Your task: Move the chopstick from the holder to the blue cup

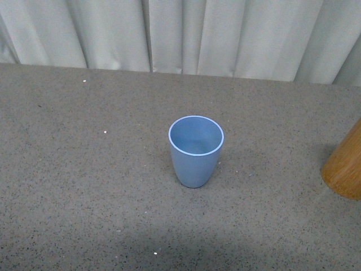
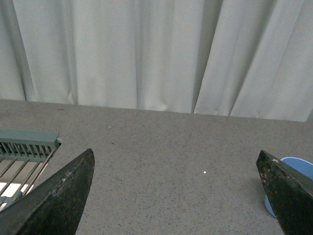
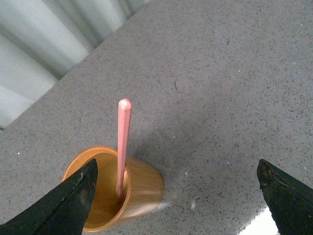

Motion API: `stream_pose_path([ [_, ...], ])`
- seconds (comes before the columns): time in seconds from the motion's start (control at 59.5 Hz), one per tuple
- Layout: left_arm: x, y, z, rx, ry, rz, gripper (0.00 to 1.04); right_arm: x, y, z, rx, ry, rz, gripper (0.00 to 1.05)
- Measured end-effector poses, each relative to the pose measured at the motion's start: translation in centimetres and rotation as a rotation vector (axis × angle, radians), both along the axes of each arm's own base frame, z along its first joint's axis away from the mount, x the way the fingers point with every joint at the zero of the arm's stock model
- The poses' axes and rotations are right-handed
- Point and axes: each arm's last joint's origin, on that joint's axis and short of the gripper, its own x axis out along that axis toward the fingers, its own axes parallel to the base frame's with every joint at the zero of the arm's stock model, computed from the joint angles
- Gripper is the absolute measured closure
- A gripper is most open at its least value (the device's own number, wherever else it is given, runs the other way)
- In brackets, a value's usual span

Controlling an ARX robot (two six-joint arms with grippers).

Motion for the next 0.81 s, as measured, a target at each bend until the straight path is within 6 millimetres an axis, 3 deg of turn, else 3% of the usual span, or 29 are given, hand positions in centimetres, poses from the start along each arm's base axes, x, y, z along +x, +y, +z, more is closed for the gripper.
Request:
stream_pose_path([
  [0.454,0.0,0.0,0.0,0.000,0.000,0.000,0.07,3.3,0.6,-1.7,0.028,0.032,0.018,0.10],
  [0.807,0.0,0.0,0.0,0.000,0.000,0.000,0.07,6.2,-0.7,-2.7,0.035,0.023,0.000,0.10],
])
